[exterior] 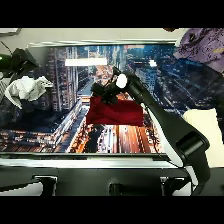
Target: Fold the clothes and pants, and hang the long-sleeved shirts on hangers.
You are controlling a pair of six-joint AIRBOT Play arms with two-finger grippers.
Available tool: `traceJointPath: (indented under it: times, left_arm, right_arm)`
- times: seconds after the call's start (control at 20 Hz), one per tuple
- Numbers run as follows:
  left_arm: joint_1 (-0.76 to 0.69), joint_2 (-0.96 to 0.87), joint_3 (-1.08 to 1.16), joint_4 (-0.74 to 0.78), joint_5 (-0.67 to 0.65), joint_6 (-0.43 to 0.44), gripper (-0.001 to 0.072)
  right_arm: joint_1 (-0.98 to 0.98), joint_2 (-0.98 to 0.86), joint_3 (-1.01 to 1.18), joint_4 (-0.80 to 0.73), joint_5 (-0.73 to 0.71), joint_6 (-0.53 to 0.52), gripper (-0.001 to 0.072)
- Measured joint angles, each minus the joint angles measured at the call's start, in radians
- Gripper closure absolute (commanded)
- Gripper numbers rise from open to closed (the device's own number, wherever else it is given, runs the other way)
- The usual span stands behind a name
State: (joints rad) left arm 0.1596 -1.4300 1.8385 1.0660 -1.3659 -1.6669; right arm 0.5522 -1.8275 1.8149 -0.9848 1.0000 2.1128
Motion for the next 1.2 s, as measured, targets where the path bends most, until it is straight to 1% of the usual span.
traceJointPath:
  times: [0.15, 0.35, 0.4, 0.45, 0.5, 0.65, 0.75, 0.85, 1.0, 1.2]
  left_arm:
    - [0.000, 0.000, -0.008, 0.000, 0.000, 0.002, 0.0693]
    - [0.000, 0.000, -0.013, 0.000, 0.001, 0.002, 0.0693]
    - [0.000, 0.000, -0.014, 0.000, 0.001, 0.002, 0.0693]
    - [0.000, 0.000, -0.014, 0.000, 0.001, 0.002, 0.0693]
    - [0.000, 0.000, -0.014, 0.000, 0.002, 0.003, 0.0693]
    - [0.001, 0.000, -0.014, 0.000, 0.007, 0.010, 0.0692]
    - [0.001, 0.000, -0.014, 0.000, 0.011, 0.014, 0.0692]
    - [0.001, 0.000, -0.014, 0.000, 0.012, 0.018, 0.0692]
    - [0.001, 0.000, -0.014, 0.000, 0.014, 0.019, 0.0692]
    - [0.001, 0.000, -0.014, 0.000, 0.015, 0.021, 0.0692]
  right_arm:
    - [-0.003, 0.019, 0.000, 0.117, -0.017, -0.125, 0.0214]
    - [-0.086, 0.088, 0.000, 0.177, 0.009, -0.238, 0.0213]
    - [-0.132, 0.108, 0.000, 0.179, 0.037, -0.259, 0.0211]
    - [-0.182, 0.124, 0.000, 0.179, 0.066, -0.279, 0.0150]
    - [-0.243, 0.137, 0.000, 0.177, 0.109, -0.302, 0.0123]
    - [-0.421, 0.154, -0.023, 0.143, 0.238, -0.372, 0.0123]
    - [-0.533, 0.159, -0.085, 0.124, 0.299, -0.425, 0.0123]
    - [-0.615, 0.160, -0.175, 0.121, 0.317, -0.484, 0.0123]
    - [-0.679, 0.148, -0.321, 0.146, 0.291, -0.570, 0.0123]
    - [-0.686, 0.102, -0.470, 0.208, 0.247, -0.668, 0.0127]
